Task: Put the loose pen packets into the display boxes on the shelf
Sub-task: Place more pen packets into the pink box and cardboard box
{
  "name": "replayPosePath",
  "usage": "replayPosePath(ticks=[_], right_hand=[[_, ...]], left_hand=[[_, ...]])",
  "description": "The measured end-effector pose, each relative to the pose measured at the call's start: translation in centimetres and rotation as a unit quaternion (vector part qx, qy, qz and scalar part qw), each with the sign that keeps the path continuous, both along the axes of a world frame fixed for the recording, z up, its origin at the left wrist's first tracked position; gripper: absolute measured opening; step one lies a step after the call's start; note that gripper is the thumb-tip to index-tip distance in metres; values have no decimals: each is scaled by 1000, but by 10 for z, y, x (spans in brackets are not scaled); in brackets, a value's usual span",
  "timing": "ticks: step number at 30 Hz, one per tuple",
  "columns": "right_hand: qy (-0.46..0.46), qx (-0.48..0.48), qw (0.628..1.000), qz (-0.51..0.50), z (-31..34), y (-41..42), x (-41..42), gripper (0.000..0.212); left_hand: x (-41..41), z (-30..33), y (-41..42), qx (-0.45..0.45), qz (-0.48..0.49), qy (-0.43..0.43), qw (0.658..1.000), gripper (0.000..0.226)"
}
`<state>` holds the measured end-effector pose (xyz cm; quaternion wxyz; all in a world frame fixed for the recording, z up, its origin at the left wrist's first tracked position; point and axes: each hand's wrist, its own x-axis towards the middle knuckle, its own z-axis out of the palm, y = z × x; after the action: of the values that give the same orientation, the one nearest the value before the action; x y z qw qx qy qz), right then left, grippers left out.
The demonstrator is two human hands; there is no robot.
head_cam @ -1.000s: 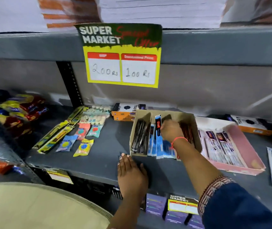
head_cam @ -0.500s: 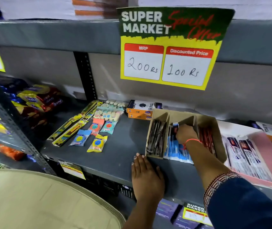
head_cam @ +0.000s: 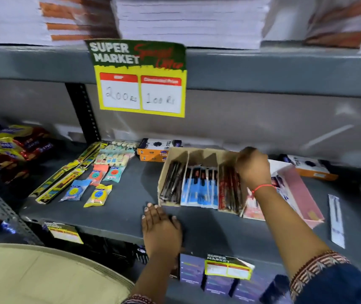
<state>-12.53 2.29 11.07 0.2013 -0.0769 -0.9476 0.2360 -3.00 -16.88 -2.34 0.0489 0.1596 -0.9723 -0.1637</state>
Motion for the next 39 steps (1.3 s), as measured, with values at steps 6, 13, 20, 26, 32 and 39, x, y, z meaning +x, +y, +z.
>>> replayPosePath(ticks=[6,13,20,26,32,39], right_hand=[[-44,-27,992,-116,-26,87,39,26],[-143,-56,958,-241,-60,160,78,42],[-203,-109,946,-229,-59,203,88,45],[-248,-100,940,-213,-73,206,94,38],[-244,-224,922,-200,-73,218,82,37],[-255,-136,938,-192,-71,226,77,39]], left_hand=[[15,5,40,-3,-12,-28,1000,69],[36,10,124,27,-114,-39,992,70],[35,15,179,32,-143,-57,988,72],[29,11,187,24,-118,-36,992,72],[30,8,189,-3,-112,-24,993,70],[30,6,189,-13,-104,-9,994,71]])
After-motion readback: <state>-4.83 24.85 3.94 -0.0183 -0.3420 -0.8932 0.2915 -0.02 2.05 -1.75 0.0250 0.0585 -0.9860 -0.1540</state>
